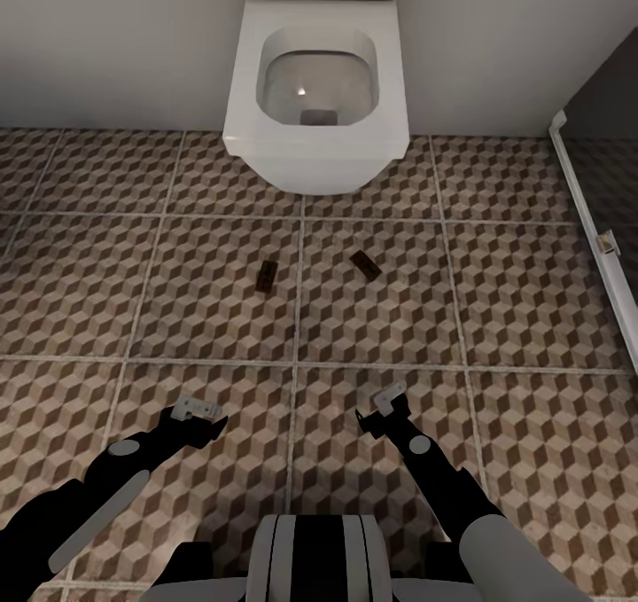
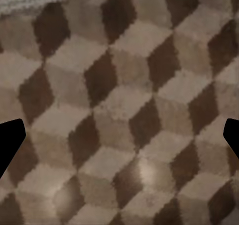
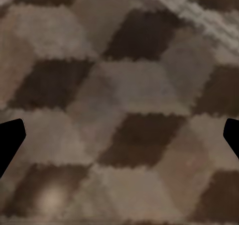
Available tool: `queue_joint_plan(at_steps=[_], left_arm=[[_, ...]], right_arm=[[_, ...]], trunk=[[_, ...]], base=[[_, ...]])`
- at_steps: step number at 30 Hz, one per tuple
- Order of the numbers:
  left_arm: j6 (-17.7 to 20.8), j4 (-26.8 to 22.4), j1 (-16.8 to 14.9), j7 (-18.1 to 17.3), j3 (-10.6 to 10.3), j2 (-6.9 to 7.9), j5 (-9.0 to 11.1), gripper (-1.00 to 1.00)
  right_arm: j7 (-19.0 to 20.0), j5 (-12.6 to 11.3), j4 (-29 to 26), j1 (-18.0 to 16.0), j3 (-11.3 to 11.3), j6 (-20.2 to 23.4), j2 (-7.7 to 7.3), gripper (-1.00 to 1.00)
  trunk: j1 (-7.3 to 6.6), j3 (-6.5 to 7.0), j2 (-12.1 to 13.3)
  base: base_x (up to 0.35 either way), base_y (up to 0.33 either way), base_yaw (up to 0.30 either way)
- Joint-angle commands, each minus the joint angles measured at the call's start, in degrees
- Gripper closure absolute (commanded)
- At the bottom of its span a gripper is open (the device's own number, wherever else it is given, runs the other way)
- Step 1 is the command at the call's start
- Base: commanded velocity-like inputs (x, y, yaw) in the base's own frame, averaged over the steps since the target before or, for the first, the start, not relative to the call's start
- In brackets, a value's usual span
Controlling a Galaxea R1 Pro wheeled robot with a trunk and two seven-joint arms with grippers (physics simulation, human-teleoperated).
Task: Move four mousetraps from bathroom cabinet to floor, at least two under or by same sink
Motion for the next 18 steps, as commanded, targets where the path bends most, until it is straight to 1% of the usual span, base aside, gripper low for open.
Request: queue_joint_plan(at_steps=[1, 14, 18], left_arm=[[0.1, -0.1, -0.1, 0.6, -0.2, 0.05, 0.6, -1.00], [0.2, 0.0, -0.1, 0.6, -0.2, -0.08, 0.6, -1.00], [0.2, 0.0, -0.1, 0.6, -0.2, -0.08, 0.6, -1.00]], right_arm=[[0.2, 0.6, 0.0, 0.0, -0.1, 0.0, 0.02, -1.00], [0.2, 0.6, -0.1, 0.0, -0.1, 0.0, -0.06, -1.00], [0.2, 0.6, -0.1, 0.0, -0.1, 0.0, -0.07, -1.00]], trunk=[[-0.01, -0.03, 0.0], [-0.01, -0.03, 0.0], [-0.11, 0.86, 0.0]], base=[[-0.019, 0.000, 0.000], [-0.005, 0.000, 0.000], [0.000, 0.000, 0.000]])
